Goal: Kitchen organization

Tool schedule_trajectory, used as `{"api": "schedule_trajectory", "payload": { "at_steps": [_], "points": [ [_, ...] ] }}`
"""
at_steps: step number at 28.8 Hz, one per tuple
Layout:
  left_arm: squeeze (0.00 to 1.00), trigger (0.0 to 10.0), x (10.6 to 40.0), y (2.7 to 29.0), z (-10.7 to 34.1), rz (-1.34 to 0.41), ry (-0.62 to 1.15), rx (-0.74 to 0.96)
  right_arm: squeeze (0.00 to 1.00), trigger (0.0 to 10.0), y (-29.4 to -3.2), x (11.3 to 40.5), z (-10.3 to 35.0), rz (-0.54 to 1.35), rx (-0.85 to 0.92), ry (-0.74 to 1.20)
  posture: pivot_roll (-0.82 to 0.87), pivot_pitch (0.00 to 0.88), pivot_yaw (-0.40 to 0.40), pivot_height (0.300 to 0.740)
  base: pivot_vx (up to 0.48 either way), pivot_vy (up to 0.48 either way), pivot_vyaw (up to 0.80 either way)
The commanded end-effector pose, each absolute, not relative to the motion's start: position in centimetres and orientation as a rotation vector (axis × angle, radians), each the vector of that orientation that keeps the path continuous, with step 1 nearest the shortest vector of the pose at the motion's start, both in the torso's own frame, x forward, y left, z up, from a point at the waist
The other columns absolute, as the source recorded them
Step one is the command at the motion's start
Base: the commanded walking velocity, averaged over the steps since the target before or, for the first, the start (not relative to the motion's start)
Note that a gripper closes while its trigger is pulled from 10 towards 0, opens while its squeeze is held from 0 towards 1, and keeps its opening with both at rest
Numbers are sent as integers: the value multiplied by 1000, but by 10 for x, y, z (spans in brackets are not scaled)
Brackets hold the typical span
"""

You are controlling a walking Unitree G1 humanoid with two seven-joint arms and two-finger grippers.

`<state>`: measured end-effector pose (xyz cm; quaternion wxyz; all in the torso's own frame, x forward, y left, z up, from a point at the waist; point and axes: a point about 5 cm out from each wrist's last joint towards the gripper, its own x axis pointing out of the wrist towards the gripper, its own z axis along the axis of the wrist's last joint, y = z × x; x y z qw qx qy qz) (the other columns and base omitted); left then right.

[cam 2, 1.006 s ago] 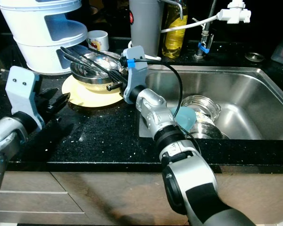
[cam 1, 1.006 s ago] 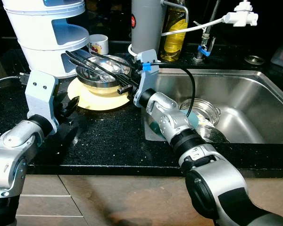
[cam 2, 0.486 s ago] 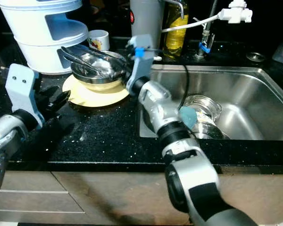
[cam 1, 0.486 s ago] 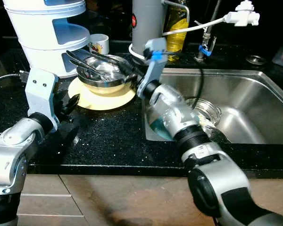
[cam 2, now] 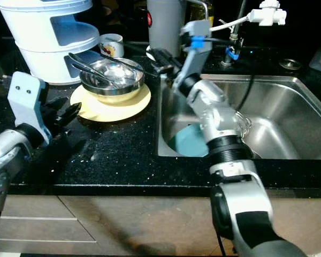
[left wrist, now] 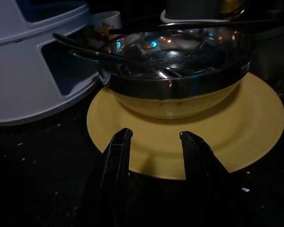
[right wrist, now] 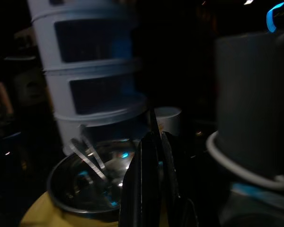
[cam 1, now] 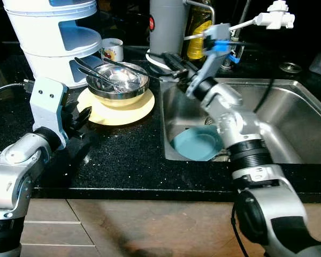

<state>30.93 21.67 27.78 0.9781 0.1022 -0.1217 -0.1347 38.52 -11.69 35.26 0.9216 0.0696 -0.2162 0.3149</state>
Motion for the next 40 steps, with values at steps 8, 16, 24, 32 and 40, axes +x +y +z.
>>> {"api": "schedule_trajectory", "payload": {
  "at_steps": [8, 16, 24, 32, 40],
  "points": [
    [0, 10000, 308, 193, 278, -406, -270, 175, 0, 0, -179, 373, 343, 402, 161, -484, -7, 180, -17, 740, 0, 0, 0],
    [0, 10000, 302, 151, 276, -639, -265, 131, 0, 0, -219, 361, 301, 244, -108, -299, -8, 187, -12, 740, 0, 0, 0],
    [0, 10000, 297, 114, 280, -816, -258, 137, 0, 667, -234, 357, 278, 170, -306, -155, -12, 182, -7, 740, 0, 0, 0],
    [0, 10000, 312, 103, 279, -769, -248, 211, 0, 10000, -234, 359, 251, 178, -461, -20, -8, 168, -10, 740, 0, 0, 0],
    [0, 10000, 310, 81, 277, -866, -249, 219, 0, 10000, -216, 359, 224, 298, -472, 106, -10, 155, -10, 740, 0, 0, 0]
  ]
}}
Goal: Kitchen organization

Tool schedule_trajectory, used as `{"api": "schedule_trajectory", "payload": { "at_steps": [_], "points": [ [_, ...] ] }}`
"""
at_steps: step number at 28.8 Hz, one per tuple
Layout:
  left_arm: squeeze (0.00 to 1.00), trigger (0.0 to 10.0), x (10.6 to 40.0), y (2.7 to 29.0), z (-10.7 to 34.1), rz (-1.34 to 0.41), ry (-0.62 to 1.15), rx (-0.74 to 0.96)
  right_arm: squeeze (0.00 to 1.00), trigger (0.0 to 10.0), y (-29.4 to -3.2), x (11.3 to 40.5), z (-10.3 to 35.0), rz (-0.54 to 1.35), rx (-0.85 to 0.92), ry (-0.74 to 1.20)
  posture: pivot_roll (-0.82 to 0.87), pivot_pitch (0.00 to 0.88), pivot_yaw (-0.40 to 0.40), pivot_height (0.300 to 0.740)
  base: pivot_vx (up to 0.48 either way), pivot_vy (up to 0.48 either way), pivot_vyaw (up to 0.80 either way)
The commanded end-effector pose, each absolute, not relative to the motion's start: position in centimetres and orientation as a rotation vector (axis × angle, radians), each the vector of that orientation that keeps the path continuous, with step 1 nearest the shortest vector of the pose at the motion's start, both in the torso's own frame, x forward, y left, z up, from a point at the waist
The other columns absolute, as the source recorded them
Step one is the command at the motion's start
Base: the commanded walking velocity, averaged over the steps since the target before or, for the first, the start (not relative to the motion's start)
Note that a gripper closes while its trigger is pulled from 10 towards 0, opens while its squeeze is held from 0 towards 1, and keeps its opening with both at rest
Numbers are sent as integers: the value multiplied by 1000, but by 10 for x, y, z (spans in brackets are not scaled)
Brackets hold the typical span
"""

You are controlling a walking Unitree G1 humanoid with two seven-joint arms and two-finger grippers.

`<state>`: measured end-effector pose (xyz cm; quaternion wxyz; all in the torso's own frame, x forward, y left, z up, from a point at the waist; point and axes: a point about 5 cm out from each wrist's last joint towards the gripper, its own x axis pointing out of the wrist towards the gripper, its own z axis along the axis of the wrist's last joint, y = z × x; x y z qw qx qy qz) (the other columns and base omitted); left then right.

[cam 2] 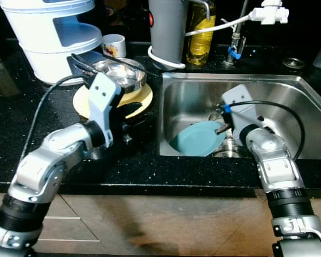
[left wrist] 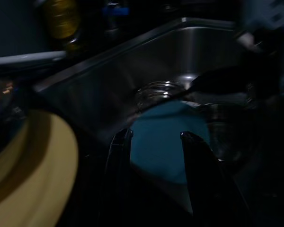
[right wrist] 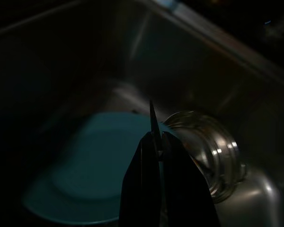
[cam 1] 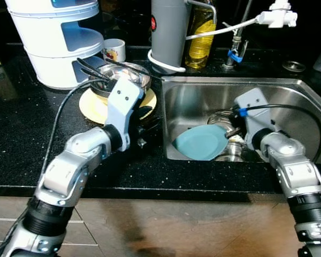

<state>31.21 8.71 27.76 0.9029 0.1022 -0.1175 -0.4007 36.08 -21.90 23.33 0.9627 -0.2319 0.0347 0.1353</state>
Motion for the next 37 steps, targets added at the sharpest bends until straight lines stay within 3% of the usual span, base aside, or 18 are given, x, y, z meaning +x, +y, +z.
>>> {"api": "schedule_trajectory", "payload": {
  "at_steps": [1, 7, 8, 9, 10, 11, 13, 14, 15, 23, 27, 28, 29, 30, 37],
  "points": [
    [0, 10000, 310, 81, 277, -866, -249, 219, 0, 10000, -216, 359, 224, 298, -472, 106, -10, 155, -10, 740, 0, 0, 0],
    [0, 10000, 305, 77, 275, -909, -247, 204, 0, 10000, -211, 358, 216, 327, -480, 138, -8, 146, -13, 740, 0, 0, 0],
    [0, 10000, 304, 77, 275, -910, -245, 203, 255, 10000, -212, 358, 215, 326, -481, 141, -6, 144, -15, 740, 0, 0, 0],
    [0, 10000, 304, 78, 274, -908, -243, 204, 792, 10000, -212, 359, 216, 325, -483, 143, -5, 143, -18, 740, 0, 0, 0],
    [0, 10000, 304, 78, 274, -908, -243, 204, 792, 10000, -212, 359, 216, 325, -483, 143, -5, 143, -18, 740, 0, 0, 0],
    [0, 10000, 304, 79, 273, -908, -238, 202, 906, 10000, -213, 360, 217, 322, -484, 145, -5, 144, -18, 740, 0, 0, 0],
    [0, 10000, 303, 80, 272, -908, -235, 201, 906, 10000, -212, 361, 219, 318, -490, 137, -5, 144, -18, 740, 0, 0, 0],
    [0, 10000, 302, 82, 271, -909, -230, 203, 612, 10000, -211, 363, 223, 301, -495, 112, -5, 144, -18, 740, 0, 0, 0],
    [0, 10000, 302, 82, 271, -910, -229, 203, 0, 10000, -211, 363, 224, 296, -496, 107, -5, 144, -18, 740, 0, 0, 0],
    [0, 10000, 300, 90, 271, -894, -222, 202, 0, 10000, -198, 371, 256, 269, -349, -112, -4, 141, -28, 740, 0, 0, 0],
    [0, 10000, 292, 115, 275, -838, -233, 188, 4, 10000, -172, 370, 283, 359, -144, -276, -2, 144, -34, 740, 0, 0, 0],
    [0, 10000, 290, 124, 276, -813, -241, 186, 200, 10000, -164, 368, 286, 408, -93, -304, -1, 144, -34, 740, 0, 0, 0],
    [0, 10000, 288, 133, 276, -787, -241, 178, 776, 10000, -157, 366, 287, 445, -54, -322, -1, 144, -34, 740, 0, 0, 0],
    [0, 10000, 287, 142, 275, -757, -238, 176, 1000, 10000, -150, 364, 286, 477, -24, -331, 1, 148, -40, 740, 0, 0, 0],
    [0, 10000, 291, 172, 273, -595, -220, 205, 1000, 10000, -129, 362, 281, 550, 38, -337, 19, 157, -56, 740, 0, 0, 0]
  ]
}}
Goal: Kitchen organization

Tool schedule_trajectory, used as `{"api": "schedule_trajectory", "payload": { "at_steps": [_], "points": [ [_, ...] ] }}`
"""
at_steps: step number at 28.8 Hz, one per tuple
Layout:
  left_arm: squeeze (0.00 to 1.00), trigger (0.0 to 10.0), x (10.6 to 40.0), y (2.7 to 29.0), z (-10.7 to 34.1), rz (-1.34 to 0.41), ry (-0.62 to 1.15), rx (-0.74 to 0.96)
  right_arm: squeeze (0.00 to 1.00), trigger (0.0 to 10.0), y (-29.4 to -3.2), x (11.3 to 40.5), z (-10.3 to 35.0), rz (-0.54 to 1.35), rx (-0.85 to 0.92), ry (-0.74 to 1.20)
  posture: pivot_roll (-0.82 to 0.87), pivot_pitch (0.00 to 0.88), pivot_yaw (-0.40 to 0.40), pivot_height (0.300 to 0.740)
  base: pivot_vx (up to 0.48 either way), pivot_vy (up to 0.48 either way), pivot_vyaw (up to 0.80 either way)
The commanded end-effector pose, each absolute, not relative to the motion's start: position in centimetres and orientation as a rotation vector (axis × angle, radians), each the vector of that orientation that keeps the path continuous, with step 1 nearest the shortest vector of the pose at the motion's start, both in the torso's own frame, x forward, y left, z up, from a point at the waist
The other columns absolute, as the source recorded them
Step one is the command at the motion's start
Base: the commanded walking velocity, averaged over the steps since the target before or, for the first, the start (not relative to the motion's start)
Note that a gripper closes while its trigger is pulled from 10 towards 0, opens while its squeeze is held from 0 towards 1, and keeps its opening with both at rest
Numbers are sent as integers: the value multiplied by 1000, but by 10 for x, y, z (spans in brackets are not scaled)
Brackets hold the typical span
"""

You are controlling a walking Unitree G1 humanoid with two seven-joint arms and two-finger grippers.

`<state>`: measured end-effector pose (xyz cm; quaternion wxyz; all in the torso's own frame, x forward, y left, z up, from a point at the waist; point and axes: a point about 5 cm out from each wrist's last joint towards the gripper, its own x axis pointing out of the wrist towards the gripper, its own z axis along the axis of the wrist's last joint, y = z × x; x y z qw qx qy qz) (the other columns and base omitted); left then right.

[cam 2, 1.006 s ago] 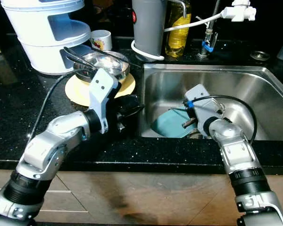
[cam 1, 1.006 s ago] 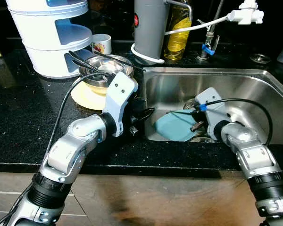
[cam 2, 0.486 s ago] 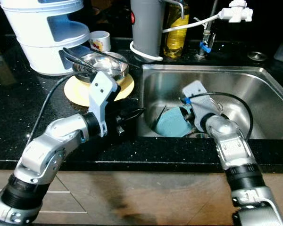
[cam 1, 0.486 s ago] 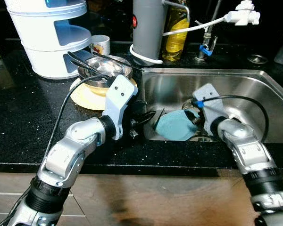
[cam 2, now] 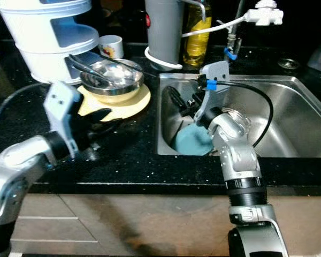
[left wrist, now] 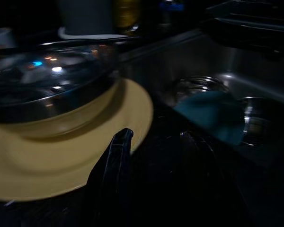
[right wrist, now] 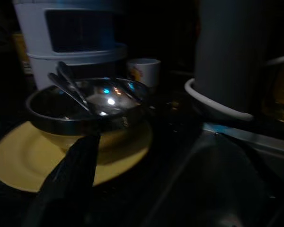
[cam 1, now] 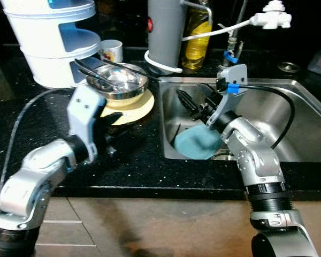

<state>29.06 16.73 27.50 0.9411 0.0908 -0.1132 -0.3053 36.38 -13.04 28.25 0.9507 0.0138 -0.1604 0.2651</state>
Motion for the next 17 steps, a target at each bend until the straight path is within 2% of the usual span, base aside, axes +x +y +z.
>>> {"api": "schedule_trajectory", "payload": {
  "at_steps": [1, 7, 8, 9, 10, 17],
  "points": [
    [0, 10000, 292, 177, 274, -559, -229, 201, 1000, 10000, -122, 361, 282, 575, 82, -356, 20, 159, -57, 740, 0, 0, 0],
    [0, 10000, 292, 194, 273, -471, -224, 186, 1000, 10000, -107, 363, 288, 600, 203, -431, 17, 166, -52, 740, 0, 0, 0],
    [0, 10000, 292, 197, 273, -456, -221, 185, 922, 10000, -106, 365, 288, 588, 210, -432, 17, 168, -51, 740, 0, 0, 0],
    [0, 10000, 292, 197, 273, -456, -221, 185, 922, 10000, -106, 365, 288, 588, 210, -432, 17, 168, -51, 740, 0, 0, 0],
    [0, 10000, 292, 200, 272, -444, -218, 185, 0, 10000, -105, 369, 288, 576, 233, -425, 18, 170, -49, 740, 0, 0, 0],
    [0, 10000, 291, 208, 268, -429, -187, 203, 0, 10000, -86, 381, 285, 598, 326, -395, 20, 178, -44, 740, 0, 0, 0]
  ]
}}
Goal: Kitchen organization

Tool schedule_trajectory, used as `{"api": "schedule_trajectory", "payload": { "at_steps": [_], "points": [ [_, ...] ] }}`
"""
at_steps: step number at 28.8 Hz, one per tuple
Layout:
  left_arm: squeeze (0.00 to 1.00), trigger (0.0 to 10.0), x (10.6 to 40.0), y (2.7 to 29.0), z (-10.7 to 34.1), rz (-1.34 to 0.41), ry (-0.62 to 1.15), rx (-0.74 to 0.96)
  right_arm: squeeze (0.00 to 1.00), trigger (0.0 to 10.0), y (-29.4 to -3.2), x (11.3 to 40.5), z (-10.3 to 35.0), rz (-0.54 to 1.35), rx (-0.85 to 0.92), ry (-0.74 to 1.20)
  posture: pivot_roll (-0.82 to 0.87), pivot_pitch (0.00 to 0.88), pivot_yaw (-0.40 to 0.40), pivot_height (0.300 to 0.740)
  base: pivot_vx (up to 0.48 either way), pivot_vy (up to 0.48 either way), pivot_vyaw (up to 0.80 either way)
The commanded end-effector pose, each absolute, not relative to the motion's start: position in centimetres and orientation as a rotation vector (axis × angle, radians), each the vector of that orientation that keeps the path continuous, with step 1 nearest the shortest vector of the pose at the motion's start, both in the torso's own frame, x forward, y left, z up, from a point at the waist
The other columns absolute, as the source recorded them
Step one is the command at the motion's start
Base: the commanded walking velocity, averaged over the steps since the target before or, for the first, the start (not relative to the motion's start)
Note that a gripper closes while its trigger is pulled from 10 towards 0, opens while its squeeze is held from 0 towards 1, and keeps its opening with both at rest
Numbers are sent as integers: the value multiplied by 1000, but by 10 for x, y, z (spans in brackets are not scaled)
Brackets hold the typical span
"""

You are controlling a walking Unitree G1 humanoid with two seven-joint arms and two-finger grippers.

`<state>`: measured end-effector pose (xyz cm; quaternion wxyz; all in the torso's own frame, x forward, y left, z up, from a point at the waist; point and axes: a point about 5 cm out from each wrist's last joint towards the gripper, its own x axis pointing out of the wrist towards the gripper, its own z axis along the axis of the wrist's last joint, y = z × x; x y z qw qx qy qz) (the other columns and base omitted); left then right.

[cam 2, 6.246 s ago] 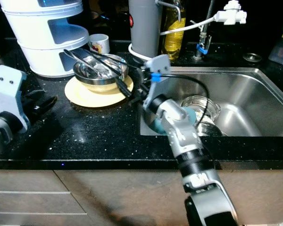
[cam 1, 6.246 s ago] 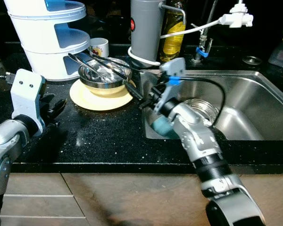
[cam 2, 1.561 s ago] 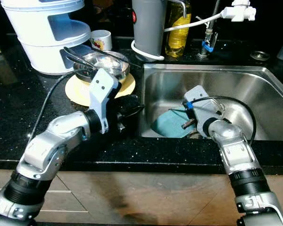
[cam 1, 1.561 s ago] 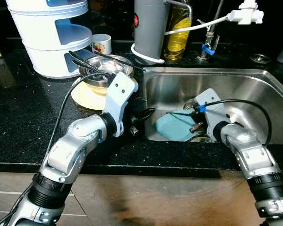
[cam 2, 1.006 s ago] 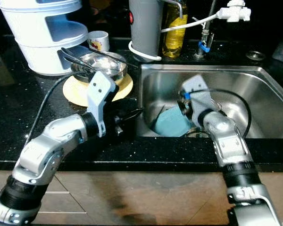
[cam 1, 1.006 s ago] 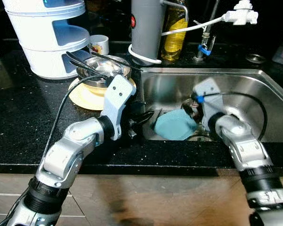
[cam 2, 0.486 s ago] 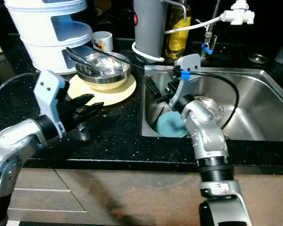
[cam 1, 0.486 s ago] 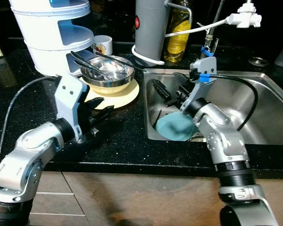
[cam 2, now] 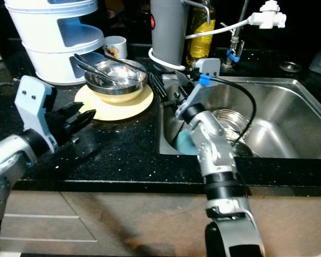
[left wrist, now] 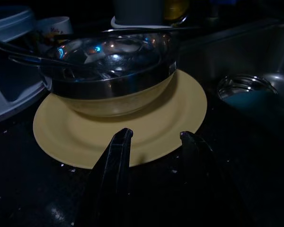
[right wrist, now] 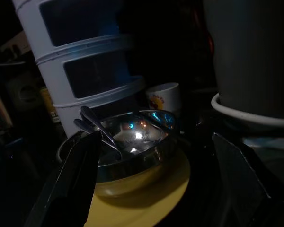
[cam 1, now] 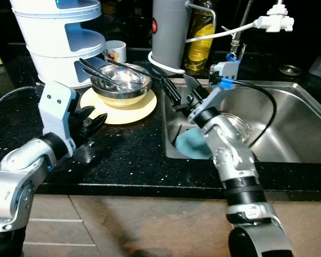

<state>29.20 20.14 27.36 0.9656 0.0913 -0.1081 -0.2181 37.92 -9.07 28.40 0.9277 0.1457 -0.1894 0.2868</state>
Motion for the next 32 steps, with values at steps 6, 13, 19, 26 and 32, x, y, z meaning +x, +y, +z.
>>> {"api": "schedule_trajectory", "payload": {
  "at_steps": [6, 13, 19, 26, 32],
  "points": [
    [0, 10000, 290, 208, 265, -450, -169, 225, 0, 10000, -60, 392, 282, 609, 261, -367, 28, 188, -47, 740, 0, 0, 0],
    [0, 10000, 286, 208, 264, -442, -170, 228, 0, 10000, -43, 398, 285, 618, 220, -355, 46, 191, -59, 740, 0, 0, 0],
    [0, 10000, 285, 209, 264, -433, -170, 230, 0, 10000, -40, 401, 287, 610, 203, -366, 45, 192, -62, 740, 0, 0, 0],
    [0, 10000, 284, 209, 264, -434, -170, 228, 0, 10000, -45, 403, 291, 574, 214, -400, 44, 193, -61, 740, 0, 0, 0],
    [0, 10000, 283, 209, 264, -437, -170, 229, 0, 10000, -58, 403, 301, 526, 243, -492, 44, 193, -60, 740, 0, 0, 0]
  ]
}}
